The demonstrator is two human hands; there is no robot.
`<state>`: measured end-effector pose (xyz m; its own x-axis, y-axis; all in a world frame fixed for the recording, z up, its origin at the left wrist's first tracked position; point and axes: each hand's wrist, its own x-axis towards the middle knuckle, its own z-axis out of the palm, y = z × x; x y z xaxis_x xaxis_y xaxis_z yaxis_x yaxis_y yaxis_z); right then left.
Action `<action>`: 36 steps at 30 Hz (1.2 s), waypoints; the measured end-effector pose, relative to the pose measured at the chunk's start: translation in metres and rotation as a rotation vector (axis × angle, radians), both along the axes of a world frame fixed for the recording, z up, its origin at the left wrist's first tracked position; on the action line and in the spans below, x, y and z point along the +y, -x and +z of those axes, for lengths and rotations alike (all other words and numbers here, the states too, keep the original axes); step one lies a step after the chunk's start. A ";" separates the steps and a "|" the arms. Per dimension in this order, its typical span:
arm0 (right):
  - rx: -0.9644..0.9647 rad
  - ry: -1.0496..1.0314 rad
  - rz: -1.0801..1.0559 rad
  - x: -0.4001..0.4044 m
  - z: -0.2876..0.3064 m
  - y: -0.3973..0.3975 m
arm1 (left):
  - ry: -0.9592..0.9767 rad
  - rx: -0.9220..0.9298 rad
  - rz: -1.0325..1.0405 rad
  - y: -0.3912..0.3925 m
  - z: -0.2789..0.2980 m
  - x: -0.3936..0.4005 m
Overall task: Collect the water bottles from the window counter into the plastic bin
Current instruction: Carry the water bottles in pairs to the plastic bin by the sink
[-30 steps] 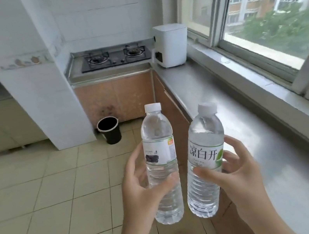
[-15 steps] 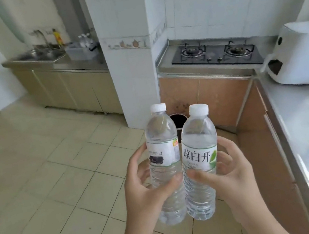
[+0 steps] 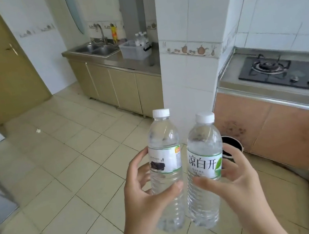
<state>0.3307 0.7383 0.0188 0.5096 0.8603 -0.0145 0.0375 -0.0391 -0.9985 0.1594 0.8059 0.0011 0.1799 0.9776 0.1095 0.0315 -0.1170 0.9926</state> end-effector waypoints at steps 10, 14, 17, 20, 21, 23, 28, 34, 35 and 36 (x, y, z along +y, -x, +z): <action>0.022 -0.010 0.044 0.199 0.007 -0.014 | -0.022 -0.006 0.026 -0.011 0.012 0.192; 0.008 0.001 0.070 0.274 0.000 -0.034 | -0.004 -0.029 0.067 -0.031 0.008 0.262; -0.011 0.013 0.103 0.337 -0.007 -0.057 | 0.005 -0.040 0.105 -0.053 0.001 0.320; 0.000 0.020 0.151 0.401 -0.009 -0.084 | 0.015 -0.050 0.141 -0.078 -0.001 0.378; 0.006 0.023 0.166 0.424 -0.008 -0.093 | 0.020 -0.053 0.156 -0.087 -0.001 0.398; -0.007 0.032 0.189 0.467 -0.005 -0.109 | 0.025 -0.050 0.182 -0.102 0.002 0.435; -0.054 0.026 0.230 0.572 0.008 -0.144 | 0.032 -0.084 0.235 -0.133 0.006 0.529; -0.049 0.021 0.241 0.681 0.008 -0.162 | 0.055 -0.093 0.267 -0.146 -0.003 0.636; -0.047 0.015 0.243 0.700 0.005 -0.163 | 0.057 -0.090 0.267 -0.147 -0.006 0.656; -0.045 0.012 0.244 0.717 0.003 -0.163 | 0.060 -0.085 0.266 -0.148 -0.009 0.673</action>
<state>0.4941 1.4549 0.0220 0.2868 0.9580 -0.0074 0.0914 -0.0351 -0.9952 0.3073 1.4790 -0.0075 -0.0909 0.9944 0.0536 -0.0304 -0.0566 0.9979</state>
